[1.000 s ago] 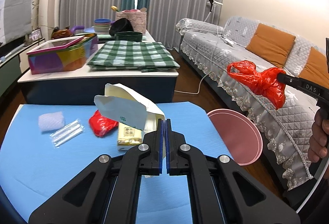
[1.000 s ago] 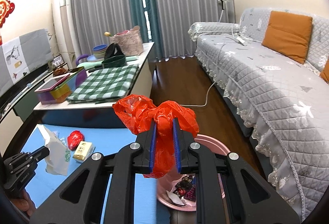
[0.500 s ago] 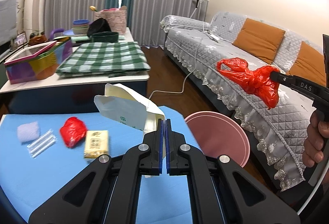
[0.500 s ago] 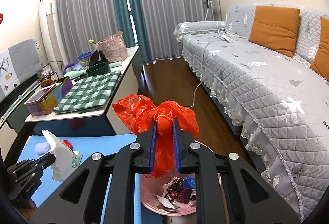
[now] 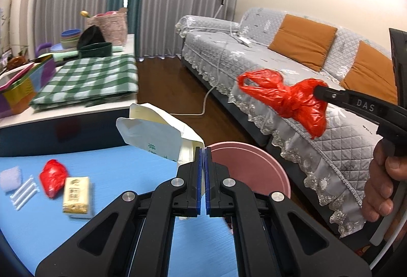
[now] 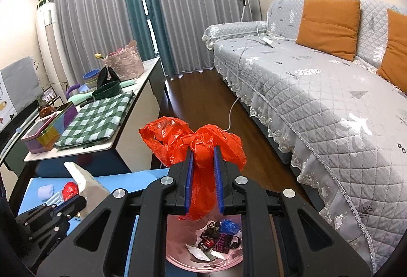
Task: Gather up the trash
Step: 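Open the left tool over the bin while the right tool releases the red bag into it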
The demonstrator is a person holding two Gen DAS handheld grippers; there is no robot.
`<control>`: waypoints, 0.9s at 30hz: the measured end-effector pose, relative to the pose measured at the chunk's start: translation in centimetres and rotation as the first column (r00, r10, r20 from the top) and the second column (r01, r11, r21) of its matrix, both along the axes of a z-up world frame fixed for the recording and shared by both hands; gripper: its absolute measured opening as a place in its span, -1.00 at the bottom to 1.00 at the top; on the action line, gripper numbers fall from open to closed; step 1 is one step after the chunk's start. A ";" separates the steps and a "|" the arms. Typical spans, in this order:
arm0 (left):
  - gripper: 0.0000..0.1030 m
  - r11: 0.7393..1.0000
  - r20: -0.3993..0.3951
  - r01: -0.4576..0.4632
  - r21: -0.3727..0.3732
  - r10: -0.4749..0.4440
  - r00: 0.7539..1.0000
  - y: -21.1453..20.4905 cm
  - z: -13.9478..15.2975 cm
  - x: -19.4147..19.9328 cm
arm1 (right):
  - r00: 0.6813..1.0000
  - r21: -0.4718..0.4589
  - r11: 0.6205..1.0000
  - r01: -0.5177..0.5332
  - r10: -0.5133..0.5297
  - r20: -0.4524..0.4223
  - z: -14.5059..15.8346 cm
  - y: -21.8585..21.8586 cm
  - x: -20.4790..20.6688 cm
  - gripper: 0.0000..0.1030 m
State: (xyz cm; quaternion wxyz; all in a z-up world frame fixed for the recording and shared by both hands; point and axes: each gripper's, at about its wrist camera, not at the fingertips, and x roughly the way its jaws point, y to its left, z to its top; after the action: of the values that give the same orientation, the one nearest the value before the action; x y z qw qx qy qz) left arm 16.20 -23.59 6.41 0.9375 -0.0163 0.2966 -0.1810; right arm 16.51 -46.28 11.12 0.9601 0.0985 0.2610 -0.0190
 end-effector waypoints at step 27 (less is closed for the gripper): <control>-0.69 0.989 -0.093 0.149 -0.020 -0.150 0.984 -7.5 -4.1 3.9 | 0.997 0.048 0.999 0.024 -0.020 -0.073 -2.6 -2.5 1.9 -0.21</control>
State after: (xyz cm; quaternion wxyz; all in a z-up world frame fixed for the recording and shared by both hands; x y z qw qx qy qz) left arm 20.10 -31.13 2.27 0.9062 -0.0084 0.3396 -0.2519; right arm 18.37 -48.75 8.50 0.9471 0.1238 0.2949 -0.0267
